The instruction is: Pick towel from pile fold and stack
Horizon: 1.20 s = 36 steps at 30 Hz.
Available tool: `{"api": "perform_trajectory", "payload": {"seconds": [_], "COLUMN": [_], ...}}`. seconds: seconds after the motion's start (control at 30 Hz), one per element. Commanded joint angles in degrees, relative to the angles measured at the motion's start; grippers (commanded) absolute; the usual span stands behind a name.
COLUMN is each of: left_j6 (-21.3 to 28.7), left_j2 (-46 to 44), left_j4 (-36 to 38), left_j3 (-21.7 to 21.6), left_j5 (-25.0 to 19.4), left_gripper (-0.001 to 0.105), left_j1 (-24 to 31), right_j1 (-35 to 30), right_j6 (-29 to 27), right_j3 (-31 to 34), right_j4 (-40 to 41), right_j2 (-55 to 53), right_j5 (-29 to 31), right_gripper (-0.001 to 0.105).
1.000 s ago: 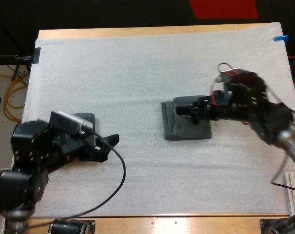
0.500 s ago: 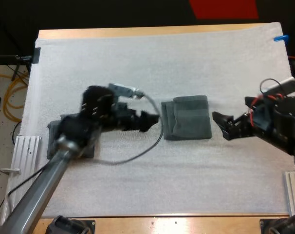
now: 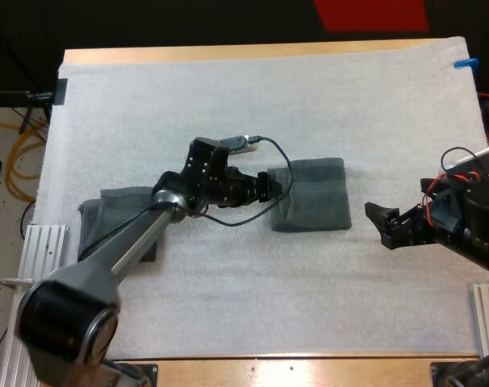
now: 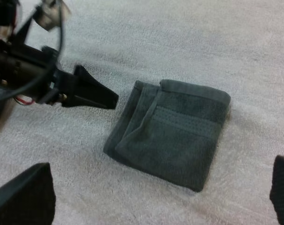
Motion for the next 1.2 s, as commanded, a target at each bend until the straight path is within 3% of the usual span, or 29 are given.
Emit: {"api": "perform_trajectory", "payload": {"seconds": [0.0,0.17,0.53,1.03,1.1,1.17], "left_j6": [-0.96,-2.11,-10.23,-10.83,-10.8,-10.67], "left_j2": [0.66,4.87,9.62,13.87,13.84,13.84], "left_j4": [-0.59,-0.56,0.08,6.81,7.01,7.01], "left_j3": [-0.91,-3.08,-5.38,-12.92,-12.91,-12.91], "left_j5": [1.25,3.07,5.2,1.97,1.97,1.97], "left_gripper": [0.077,0.077,0.077,0.076,0.071,0.058], "left_j1": [-0.27,-0.27,-1.05,-7.46,-7.46,-7.46], "right_j1": [0.05,0.05,0.05,0.05,0.05,0.05], "right_j6": [-0.61,-0.61,-0.61,-0.61,-0.61,-0.61], "right_j3": [0.01,0.3,0.3,0.3,0.3,0.3], "right_j4": [-0.01,-0.01,-0.01,-0.01,-0.01,-0.01], "right_j2": [-0.29,-0.29,-0.29,-0.29,-0.29,-0.29], "right_j5": [0.32,1.44,1.63,1.63,1.63,1.63], "right_gripper": [0.09,0.09,0.09,0.09,0.09,0.09]}}
